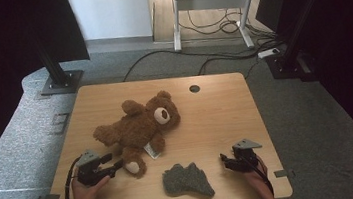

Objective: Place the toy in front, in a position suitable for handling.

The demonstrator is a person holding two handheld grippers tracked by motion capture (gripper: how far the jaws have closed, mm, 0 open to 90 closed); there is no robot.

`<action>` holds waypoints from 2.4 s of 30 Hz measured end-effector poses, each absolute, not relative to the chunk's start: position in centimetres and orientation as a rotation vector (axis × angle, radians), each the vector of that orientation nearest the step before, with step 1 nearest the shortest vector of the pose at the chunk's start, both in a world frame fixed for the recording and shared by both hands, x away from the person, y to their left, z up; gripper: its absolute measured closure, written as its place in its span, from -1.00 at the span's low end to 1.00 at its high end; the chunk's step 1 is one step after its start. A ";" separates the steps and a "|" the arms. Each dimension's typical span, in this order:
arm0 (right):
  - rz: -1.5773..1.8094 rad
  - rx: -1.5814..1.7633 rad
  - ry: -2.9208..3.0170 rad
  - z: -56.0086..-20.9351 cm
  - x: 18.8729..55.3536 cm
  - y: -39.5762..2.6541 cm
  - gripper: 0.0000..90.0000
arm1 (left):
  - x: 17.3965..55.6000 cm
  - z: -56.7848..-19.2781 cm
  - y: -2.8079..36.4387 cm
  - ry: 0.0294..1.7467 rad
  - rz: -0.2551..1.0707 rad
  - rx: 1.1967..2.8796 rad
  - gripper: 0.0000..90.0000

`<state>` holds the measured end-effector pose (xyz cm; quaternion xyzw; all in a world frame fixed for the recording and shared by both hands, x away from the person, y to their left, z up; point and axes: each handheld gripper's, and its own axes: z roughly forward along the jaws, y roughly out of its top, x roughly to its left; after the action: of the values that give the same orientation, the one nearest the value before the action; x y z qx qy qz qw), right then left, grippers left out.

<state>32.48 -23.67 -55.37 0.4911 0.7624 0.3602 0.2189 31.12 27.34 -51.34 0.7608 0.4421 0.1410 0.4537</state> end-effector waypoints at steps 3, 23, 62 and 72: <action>0.996 1.358 2.110 -55.4 32.5 -23.7 -0.17 | 31.0 -51.3 27.4 1.093 0.349 1.874 -0.13; 1.013 1.359 2.110 -55.3 32.6 -23.7 -0.14 | 31.0 -51.3 27.2 1.088 0.340 1.875 -0.13; 1.322 0.972 2.379 -51.1 38.5 -9.0 0.09 | 31.4 -51.3 26.6 1.075 0.324 1.885 -0.14; 1.322 0.907 2.449 -51.8 39.7 -6.1 0.17 | 31.5 -51.4 26.5 1.078 0.326 1.882 -0.13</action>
<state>39.68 -6.10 -51.76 0.3080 0.8319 0.4491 0.1068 31.51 26.50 -51.39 0.7634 0.4374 0.1322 0.4566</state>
